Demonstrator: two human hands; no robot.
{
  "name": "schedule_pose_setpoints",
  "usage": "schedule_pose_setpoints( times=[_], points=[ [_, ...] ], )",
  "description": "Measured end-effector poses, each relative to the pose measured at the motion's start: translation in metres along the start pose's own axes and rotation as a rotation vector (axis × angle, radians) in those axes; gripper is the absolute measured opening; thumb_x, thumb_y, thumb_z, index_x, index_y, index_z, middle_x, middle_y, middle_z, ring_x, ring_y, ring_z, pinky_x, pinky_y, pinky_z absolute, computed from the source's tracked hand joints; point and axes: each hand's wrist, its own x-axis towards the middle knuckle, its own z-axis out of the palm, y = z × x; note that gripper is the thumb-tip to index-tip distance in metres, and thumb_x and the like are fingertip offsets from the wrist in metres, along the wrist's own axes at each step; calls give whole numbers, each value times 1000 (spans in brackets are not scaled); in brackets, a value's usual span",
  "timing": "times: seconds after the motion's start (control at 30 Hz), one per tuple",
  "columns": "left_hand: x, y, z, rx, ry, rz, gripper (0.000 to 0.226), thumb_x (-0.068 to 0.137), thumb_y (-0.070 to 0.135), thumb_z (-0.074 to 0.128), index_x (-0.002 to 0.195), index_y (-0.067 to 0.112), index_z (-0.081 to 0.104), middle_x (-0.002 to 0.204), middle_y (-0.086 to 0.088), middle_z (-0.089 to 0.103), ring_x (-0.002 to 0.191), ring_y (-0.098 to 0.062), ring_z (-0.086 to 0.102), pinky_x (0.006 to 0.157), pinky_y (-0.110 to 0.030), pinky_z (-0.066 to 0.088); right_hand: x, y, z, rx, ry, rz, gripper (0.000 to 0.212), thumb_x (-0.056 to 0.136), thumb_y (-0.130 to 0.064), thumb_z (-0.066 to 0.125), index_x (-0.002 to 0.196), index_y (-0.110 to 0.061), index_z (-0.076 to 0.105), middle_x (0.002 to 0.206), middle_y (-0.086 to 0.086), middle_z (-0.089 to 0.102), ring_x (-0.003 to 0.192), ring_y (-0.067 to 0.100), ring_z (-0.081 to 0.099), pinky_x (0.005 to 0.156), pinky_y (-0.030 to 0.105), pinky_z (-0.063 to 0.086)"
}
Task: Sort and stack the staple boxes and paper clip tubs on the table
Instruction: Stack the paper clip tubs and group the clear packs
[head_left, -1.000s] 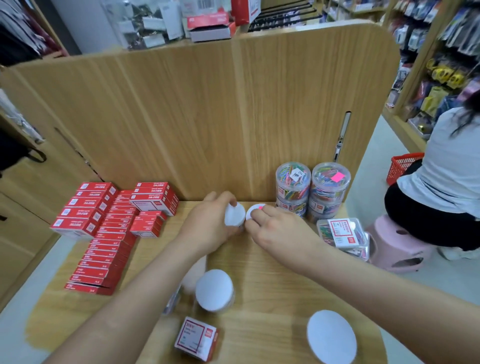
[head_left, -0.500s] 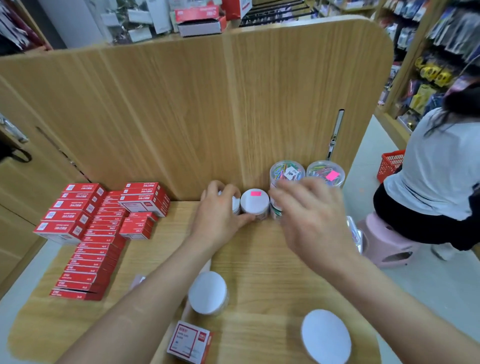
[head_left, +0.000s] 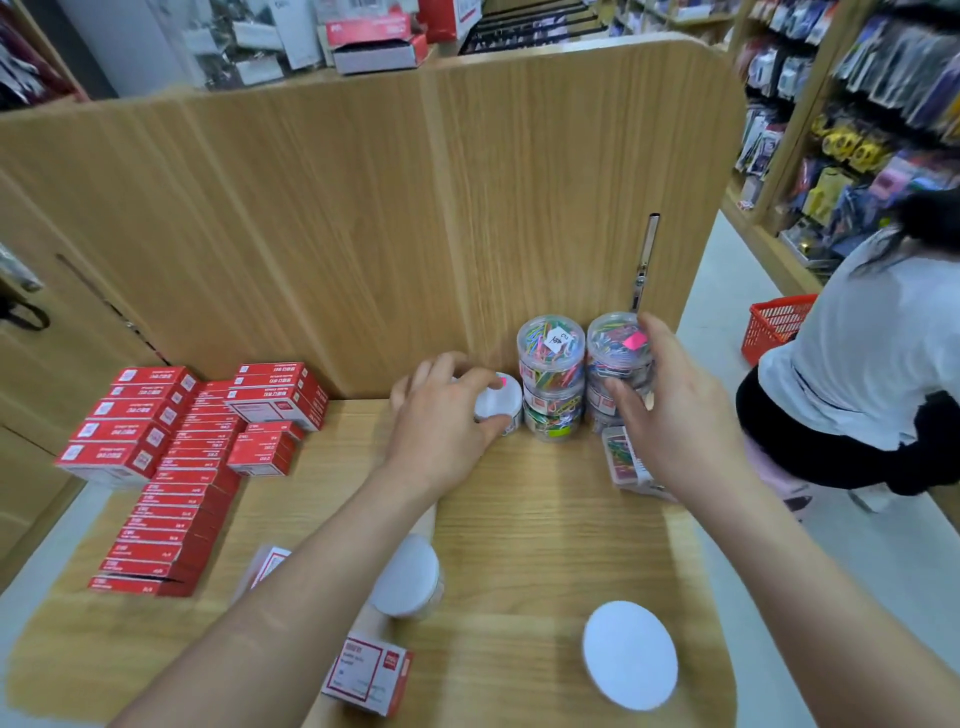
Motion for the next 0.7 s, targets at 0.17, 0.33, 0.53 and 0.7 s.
schedule_pose_setpoints(
  times=[0.17,0.33,0.53,0.7],
  points=[
    [-5,5,-41,-209,-96,-7,17,80,28,70,97,28,68,92,7,61,90,-16,59,83,-34,47,-12,-14,-18,-62,140,-130,57,81,-22,68,132,-9,46,125,12,54,112,34,51,93,40,39],
    [-60,-14,-99,46,-564,-11,42,75,62,62,110,40,57,97,22,61,93,0,56,82,-31,48,-38,-61,-27,119,-508,-185,32,80,-43,63,109,-31,61,100,-12,61,95,7,57,83,28,46],
    [-104,-19,-71,226,-630,13,70,70,60,66,130,40,35,118,12,53,110,-15,52,85,-30,43,-59,-65,-38,-299,-1090,-299,77,65,-71,65,130,-50,29,118,-18,40,107,6,43,93,31,42],
    [-79,-40,-65,-534,-445,-286,45,80,41,72,119,27,54,106,3,65,90,-13,64,84,-37,54,-79,-52,-47,-569,-1262,-242,94,55,-60,78,129,-50,20,108,-12,25,100,15,47,75,33,46]
  ],
)
